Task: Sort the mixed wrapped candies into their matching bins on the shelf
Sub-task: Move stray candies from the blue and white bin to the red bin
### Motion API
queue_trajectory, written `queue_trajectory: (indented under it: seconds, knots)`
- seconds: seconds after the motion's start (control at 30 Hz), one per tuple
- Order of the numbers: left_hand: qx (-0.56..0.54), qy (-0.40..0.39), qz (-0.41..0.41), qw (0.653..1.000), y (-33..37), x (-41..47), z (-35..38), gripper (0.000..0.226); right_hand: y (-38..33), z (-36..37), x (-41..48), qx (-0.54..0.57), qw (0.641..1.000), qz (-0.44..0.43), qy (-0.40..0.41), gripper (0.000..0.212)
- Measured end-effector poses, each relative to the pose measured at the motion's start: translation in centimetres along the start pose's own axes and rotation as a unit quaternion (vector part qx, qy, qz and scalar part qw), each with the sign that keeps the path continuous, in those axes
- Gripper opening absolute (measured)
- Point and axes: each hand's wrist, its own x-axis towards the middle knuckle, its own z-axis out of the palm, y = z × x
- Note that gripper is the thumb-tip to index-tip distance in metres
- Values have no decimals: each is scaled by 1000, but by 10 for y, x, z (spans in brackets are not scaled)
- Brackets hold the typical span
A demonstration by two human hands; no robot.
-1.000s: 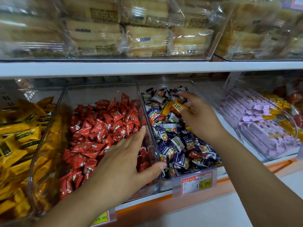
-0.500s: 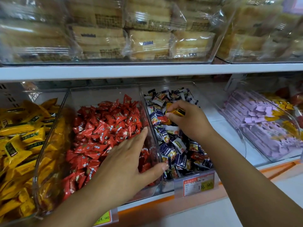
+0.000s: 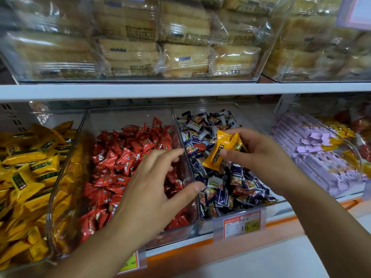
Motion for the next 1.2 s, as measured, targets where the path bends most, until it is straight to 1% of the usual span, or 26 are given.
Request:
queue_trajectory:
  seconds: [0.1, 0.2, 0.23, 0.33, 0.4, 0.43, 0.47, 0.5, 0.57, 0.6, 0.67, 0.77, 0.83, 0.87, 0.97, 1.0, 1.03, 1.1, 1.13, 1.17, 1.2]
  knots:
    - [-15, 40, 19, 999, 8, 2, 1, 63, -18, 8, -11, 35, 998, -25, -38, 29]
    - [-48, 48, 35, 997, 15, 4, 4, 46, -27, 25, -17, 20, 994, -37, -106, 26]
    - [-68, 53, 31, 996, 16, 4, 4, 39, -27, 30, -17, 19, 992, -37, -116, 27]
    - [-138, 68, -14, 988, 13, 1, 0, 21, -23, 33, -14, 14, 996, -14, -91, 28]
    - [-161, 67, -42, 984, 10, -1, -3, 13, -24, 32, -11, 59, 996, 33, -49, 23]
    - [-172, 72, -53, 981, 9, -1, -5, 12, -25, 31, -11, 89, 994, 50, -26, 26]
    - [-184, 79, -61, 978, 9, -2, -7, 11, -25, 30, -11, 96, 994, 49, -8, 27]
    - [-192, 85, -67, 975, 8, -2, -9, 10, -27, 30, -12, 78, 996, 38, 2, 24]
    - [-204, 74, -76, 973, 9, -2, -11, 8, -30, 31, -15, 43, 999, 12, -2, 15]
    - [-211, 64, -80, 972, 11, -3, -12, 7, -31, 32, -16, 46, 999, 4, -2, 12]
    - [-222, 50, -75, 971, 13, -5, -14, 13, -31, 34, -16, 87, 996, 6, 3, 9]
    - [-206, 30, -51, 977, 12, -5, -14, 43, -34, 37, -15, 143, 990, 10, -3, 13]
    - [-183, 21, -47, 982, 11, -4, -12, 54, -36, 41, -17, 149, 989, 8, -21, 17]
    - [-167, 21, -46, 985, 10, -4, -11, 55, -36, 44, -18, 142, 989, 7, -29, 17]
    - [-129, 21, -48, 990, 11, -3, -9, 44, -35, 49, -18, 96, 994, -3, -47, 13]
    - [-128, 21, -53, 990, 10, -3, -9, 41, -33, 46, -16, 70, 997, -8, -36, 13]
    - [-130, 20, -61, 989, 9, -2, -9, 37, -30, 40, -12, 39, 999, -11, -9, 12]
    - [-135, 14, -76, 988, 5, -3, -11, 35, -18, 22, 0, -37, 997, -13, 68, 14]
    - [-140, 11, -81, 987, 2, -3, -11, 34, -11, 14, 6, -78, 993, -7, 92, 15]
    - [-150, 8, -88, 985, 0, -2, -12, 31, -4, 8, 11, -115, 989, 0, 96, 16]
    - [-161, 4, -97, 982, -3, -3, -12, 28, 4, 6, 15, -147, 986, 5, 83, 17]
